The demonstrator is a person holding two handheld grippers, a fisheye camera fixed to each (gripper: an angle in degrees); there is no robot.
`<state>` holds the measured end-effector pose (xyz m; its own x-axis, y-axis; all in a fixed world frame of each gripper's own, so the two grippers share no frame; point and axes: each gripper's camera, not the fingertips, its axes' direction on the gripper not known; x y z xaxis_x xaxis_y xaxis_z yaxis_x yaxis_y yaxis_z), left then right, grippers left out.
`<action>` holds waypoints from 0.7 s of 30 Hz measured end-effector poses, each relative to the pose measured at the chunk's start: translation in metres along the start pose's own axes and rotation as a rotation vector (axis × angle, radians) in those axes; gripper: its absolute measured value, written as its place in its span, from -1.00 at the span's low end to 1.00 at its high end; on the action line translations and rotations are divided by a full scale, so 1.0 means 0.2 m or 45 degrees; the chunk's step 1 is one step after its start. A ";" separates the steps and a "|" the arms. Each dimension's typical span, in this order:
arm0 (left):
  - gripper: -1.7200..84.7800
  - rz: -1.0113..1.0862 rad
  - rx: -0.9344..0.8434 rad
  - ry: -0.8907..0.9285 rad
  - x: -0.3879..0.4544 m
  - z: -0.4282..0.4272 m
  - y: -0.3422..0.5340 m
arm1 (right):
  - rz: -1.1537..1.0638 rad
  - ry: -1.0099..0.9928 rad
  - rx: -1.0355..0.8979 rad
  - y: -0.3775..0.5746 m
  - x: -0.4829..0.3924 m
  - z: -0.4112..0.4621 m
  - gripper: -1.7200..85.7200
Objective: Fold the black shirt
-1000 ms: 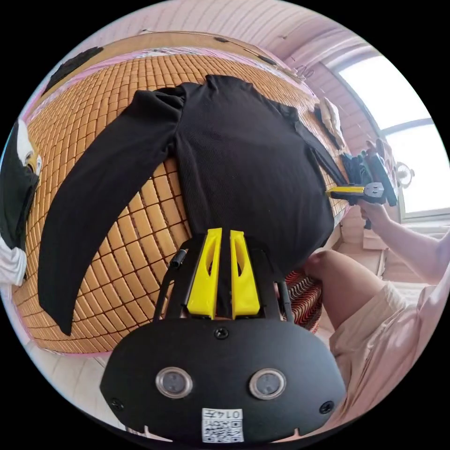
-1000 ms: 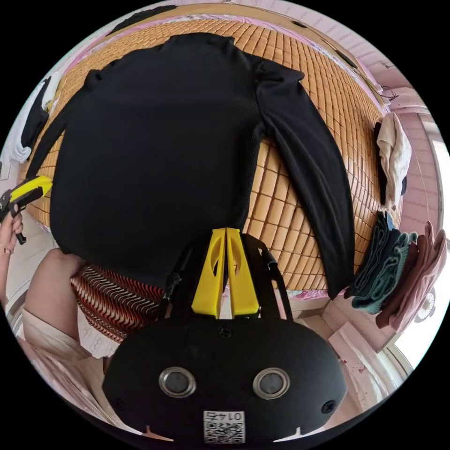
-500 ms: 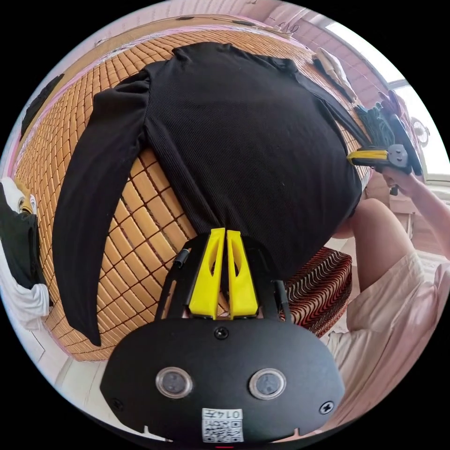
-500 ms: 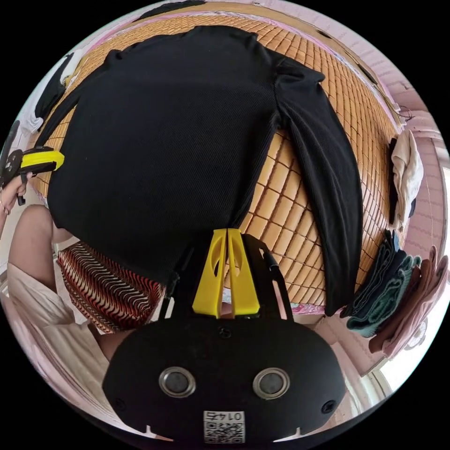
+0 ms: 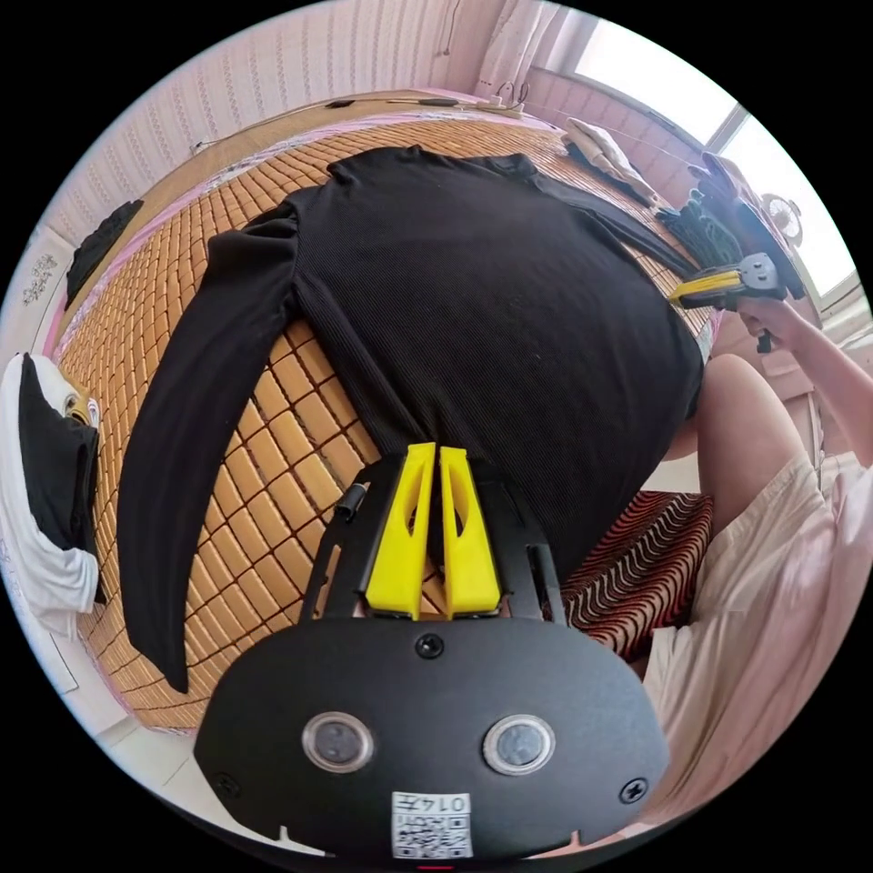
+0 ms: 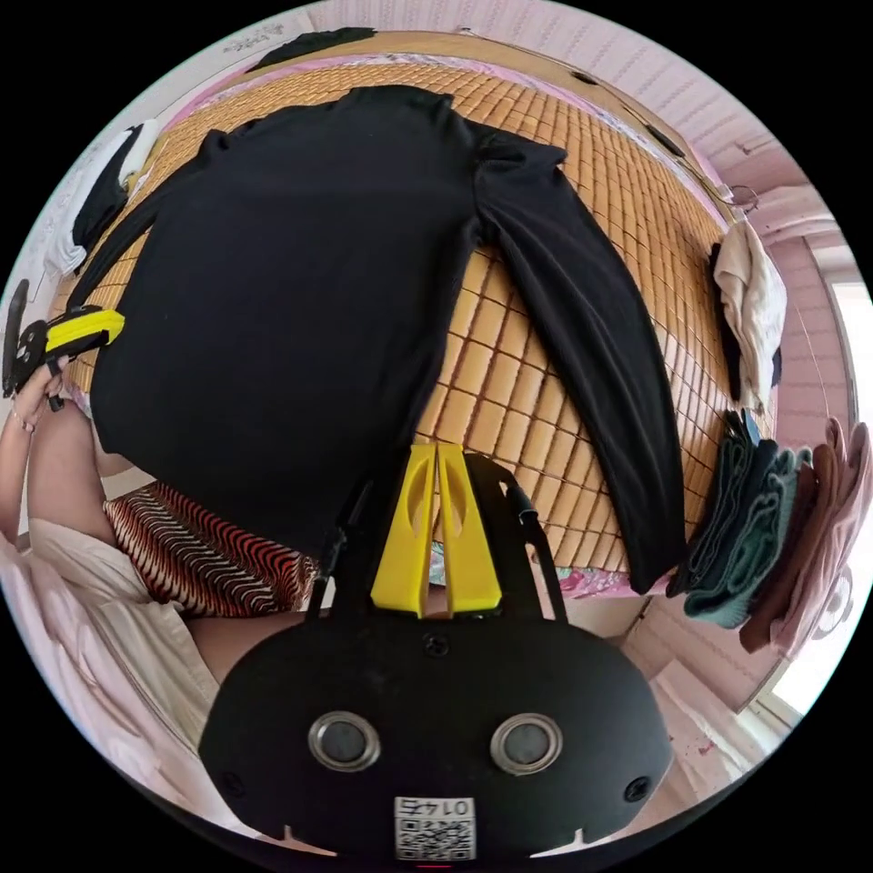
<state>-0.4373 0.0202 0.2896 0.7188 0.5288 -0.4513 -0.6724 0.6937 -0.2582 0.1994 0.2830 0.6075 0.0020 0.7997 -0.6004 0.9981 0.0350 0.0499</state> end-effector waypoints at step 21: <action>-0.85 -0.989 0.712 -0.386 -0.89 -0.70 1.32 | -0.581 -0.069 0.573 -0.21 -1.05 -0.50 -0.83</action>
<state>-0.7683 0.0404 0.1821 0.9902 -0.1200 -0.0711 0.1258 0.9884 0.0850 0.1509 0.1725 0.8110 -0.4377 0.7322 -0.5218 0.8271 0.1003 -0.5530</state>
